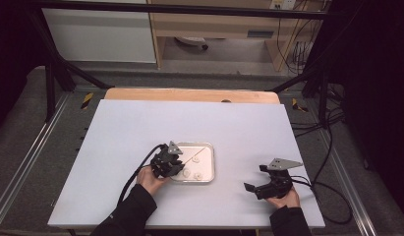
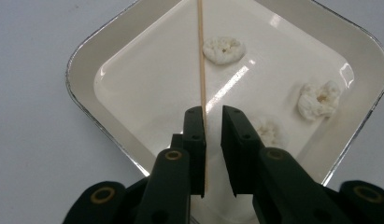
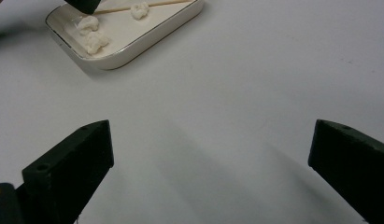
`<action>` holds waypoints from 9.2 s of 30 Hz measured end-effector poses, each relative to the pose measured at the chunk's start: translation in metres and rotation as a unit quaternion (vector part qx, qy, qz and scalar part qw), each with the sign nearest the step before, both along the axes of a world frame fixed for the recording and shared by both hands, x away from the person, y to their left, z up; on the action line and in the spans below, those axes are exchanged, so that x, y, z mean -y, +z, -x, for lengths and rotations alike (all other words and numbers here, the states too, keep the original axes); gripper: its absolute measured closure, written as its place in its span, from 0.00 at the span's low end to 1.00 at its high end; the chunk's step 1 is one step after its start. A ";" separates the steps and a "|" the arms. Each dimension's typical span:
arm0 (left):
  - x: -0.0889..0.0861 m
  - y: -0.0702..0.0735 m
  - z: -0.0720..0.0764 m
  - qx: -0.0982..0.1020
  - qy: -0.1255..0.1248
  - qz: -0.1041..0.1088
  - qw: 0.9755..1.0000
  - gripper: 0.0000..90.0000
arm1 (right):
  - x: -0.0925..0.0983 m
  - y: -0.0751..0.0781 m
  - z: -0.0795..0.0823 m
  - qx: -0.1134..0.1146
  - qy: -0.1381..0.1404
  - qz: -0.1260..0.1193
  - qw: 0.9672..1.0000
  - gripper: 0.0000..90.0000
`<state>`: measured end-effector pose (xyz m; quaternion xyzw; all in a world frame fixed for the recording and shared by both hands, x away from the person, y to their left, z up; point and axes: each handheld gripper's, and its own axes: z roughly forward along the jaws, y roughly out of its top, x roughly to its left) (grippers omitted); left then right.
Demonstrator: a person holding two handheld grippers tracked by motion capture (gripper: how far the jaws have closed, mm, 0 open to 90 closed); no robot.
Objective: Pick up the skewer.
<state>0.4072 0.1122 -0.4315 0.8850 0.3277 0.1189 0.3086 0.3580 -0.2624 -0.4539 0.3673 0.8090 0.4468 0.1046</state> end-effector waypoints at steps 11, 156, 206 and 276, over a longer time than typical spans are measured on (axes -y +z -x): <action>0.007 -0.004 0.002 0.006 0.002 -0.012 1.000 0.95 | 0.000 0.000 0.000 0.001 0.000 -0.001 1.000 0.01; 0.048 0.041 0.044 0.034 -0.123 0.024 0.992 0.98 | -0.080 0.043 0.011 0.132 0.120 0.241 0.954 0.10; 0.093 0.036 0.059 0.013 -0.201 0.007 0.979 0.98 | -0.083 0.027 0.026 0.269 0.277 0.363 0.848 0.93; 0.084 0.028 0.044 -0.029 -0.199 -0.109 0.974 0.98 | -0.074 0.044 0.012 0.162 0.170 0.275 0.932 0.37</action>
